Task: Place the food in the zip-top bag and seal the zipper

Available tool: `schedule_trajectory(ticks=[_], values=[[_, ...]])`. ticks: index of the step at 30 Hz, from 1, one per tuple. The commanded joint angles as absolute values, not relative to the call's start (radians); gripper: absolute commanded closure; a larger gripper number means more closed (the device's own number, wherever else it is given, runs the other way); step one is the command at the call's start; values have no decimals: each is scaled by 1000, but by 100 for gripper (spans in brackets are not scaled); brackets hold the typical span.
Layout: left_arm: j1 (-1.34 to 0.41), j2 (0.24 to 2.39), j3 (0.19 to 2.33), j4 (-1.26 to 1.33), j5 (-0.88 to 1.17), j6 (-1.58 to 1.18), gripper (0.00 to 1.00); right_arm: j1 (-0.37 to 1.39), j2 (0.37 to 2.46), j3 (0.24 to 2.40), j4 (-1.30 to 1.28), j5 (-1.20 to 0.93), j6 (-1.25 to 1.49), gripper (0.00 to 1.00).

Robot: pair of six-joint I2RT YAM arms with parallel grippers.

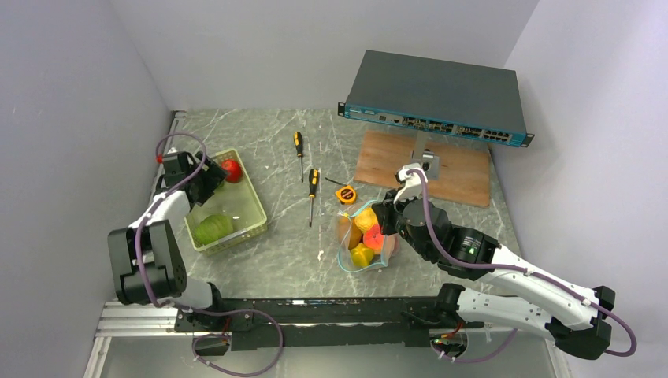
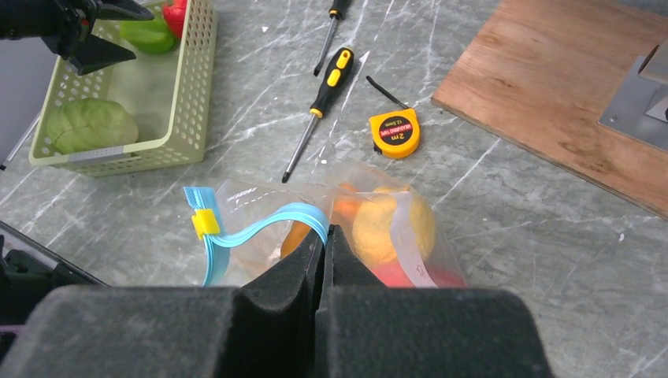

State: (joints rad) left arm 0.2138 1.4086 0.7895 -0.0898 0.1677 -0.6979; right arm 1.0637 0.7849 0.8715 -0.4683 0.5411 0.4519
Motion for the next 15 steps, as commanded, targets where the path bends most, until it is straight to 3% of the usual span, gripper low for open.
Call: schedule_trajectory(ticks=[1, 15], values=[[236, 1478, 835, 60, 250, -783, 13, 1067, 779, 881, -401, 558, 418, 100], [238, 1600, 846, 199, 242, -978, 19, 1068, 807, 894, -399, 557, 396, 100]])
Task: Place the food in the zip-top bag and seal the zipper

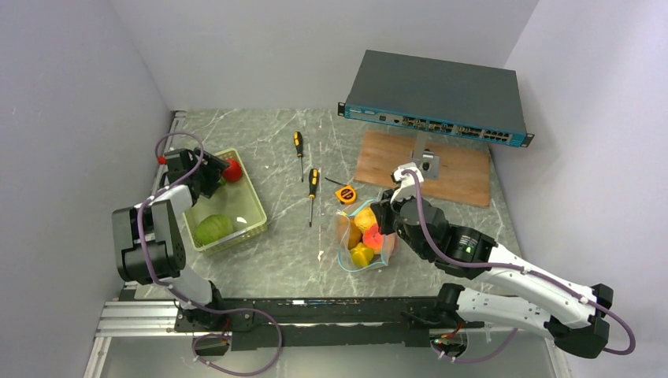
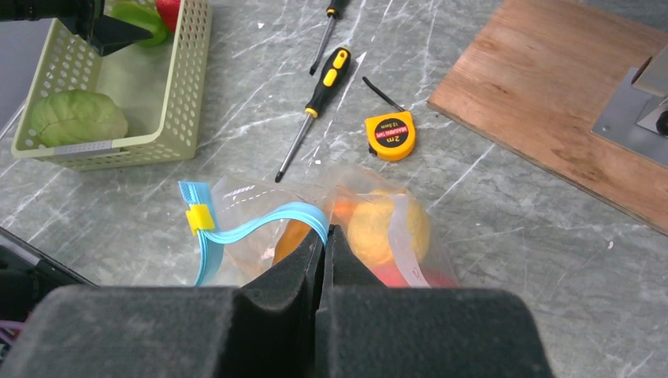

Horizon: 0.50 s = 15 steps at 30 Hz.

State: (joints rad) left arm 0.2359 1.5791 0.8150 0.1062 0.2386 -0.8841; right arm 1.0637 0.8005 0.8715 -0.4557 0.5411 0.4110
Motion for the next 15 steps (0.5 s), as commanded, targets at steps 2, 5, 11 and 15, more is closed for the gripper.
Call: schedule_trajectory(ticks=[2, 5, 11, 15], values=[[238, 1620, 859, 212, 239, -1008, 21, 1066, 808, 894, -398, 564, 401, 100], [235, 1645, 875, 220, 229, -1041, 21, 1068, 802, 890, -390, 568, 404, 100], [215, 1683, 932, 164, 187, -1061, 20, 1067, 805, 895, -403, 586, 415, 100], [200, 1704, 954, 126, 151, -1070, 19, 1067, 802, 893, -401, 588, 417, 100]])
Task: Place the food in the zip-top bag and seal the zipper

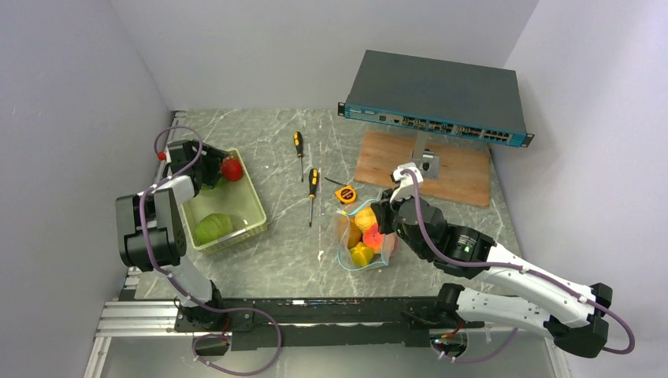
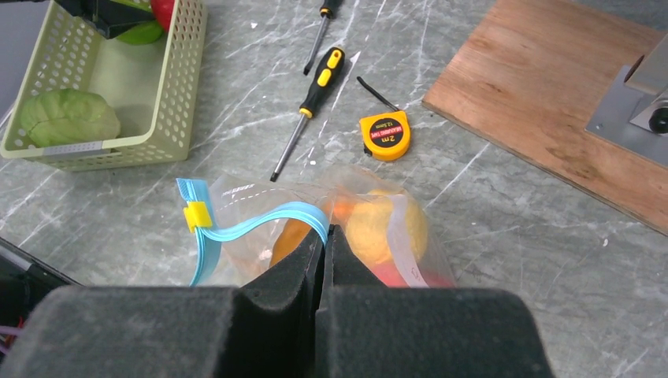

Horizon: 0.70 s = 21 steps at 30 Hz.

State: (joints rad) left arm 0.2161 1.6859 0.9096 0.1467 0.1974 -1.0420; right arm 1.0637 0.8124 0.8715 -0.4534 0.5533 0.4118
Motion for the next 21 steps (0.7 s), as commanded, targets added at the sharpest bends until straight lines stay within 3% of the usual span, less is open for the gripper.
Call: schedule_trajectory(ticks=[1, 12, 21], values=[[198, 1710, 957, 121, 145, -1074, 19, 1067, 801, 894, -401, 588, 417, 100], [144, 1759, 1011, 9, 48, -1079, 23, 1067, 800, 893, -408, 591, 418, 100], [139, 1744, 1006, 2, 31, -1034, 47, 1067, 793, 891, -416, 598, 417, 100]])
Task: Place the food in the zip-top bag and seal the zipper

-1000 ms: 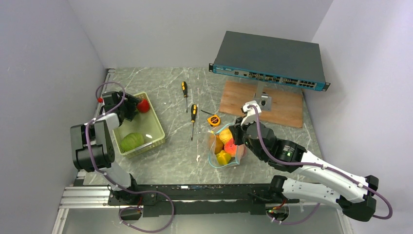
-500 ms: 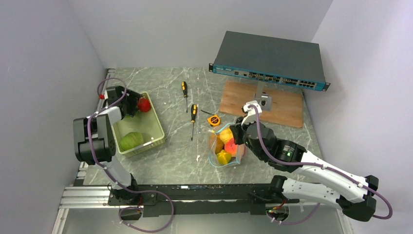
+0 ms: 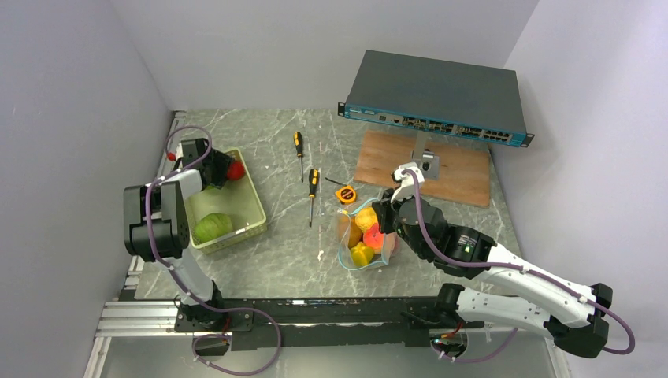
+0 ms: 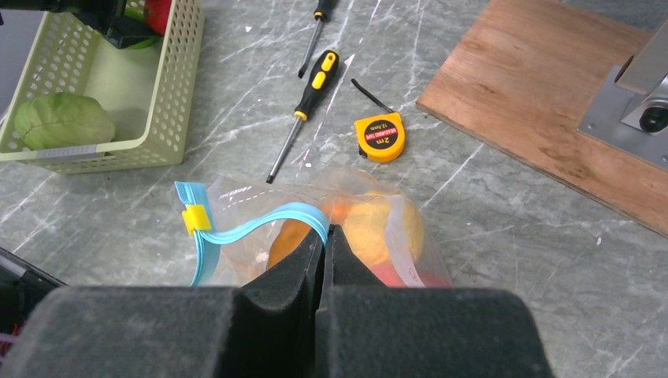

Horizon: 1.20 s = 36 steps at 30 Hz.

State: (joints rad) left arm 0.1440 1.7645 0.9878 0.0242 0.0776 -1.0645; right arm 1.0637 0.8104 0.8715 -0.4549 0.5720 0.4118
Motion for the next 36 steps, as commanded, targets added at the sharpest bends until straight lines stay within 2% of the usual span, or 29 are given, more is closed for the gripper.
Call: schedule_trajectory(ticks=[1, 7, 10, 23, 30, 36], values=[[139, 1731, 1003, 2, 26, -1023, 51, 1066, 792, 892, -416, 598, 418, 100], [136, 1607, 974, -44, 4, -927, 71, 1068, 795, 891, -408, 593, 421, 100], [133, 1530, 948, -62, 21, -853, 74, 1068, 797, 891, -405, 589, 425, 100], [8, 1082, 780, -130, 290, -617, 76, 1067, 813, 903, -404, 572, 447, 100], [-155, 885, 735, -157, 439, -617, 73, 1066, 823, 915, -409, 572, 453, 100], [-333, 772, 694, -103, 470, -673, 71, 1066, 828, 920, -403, 570, 453, 100]])
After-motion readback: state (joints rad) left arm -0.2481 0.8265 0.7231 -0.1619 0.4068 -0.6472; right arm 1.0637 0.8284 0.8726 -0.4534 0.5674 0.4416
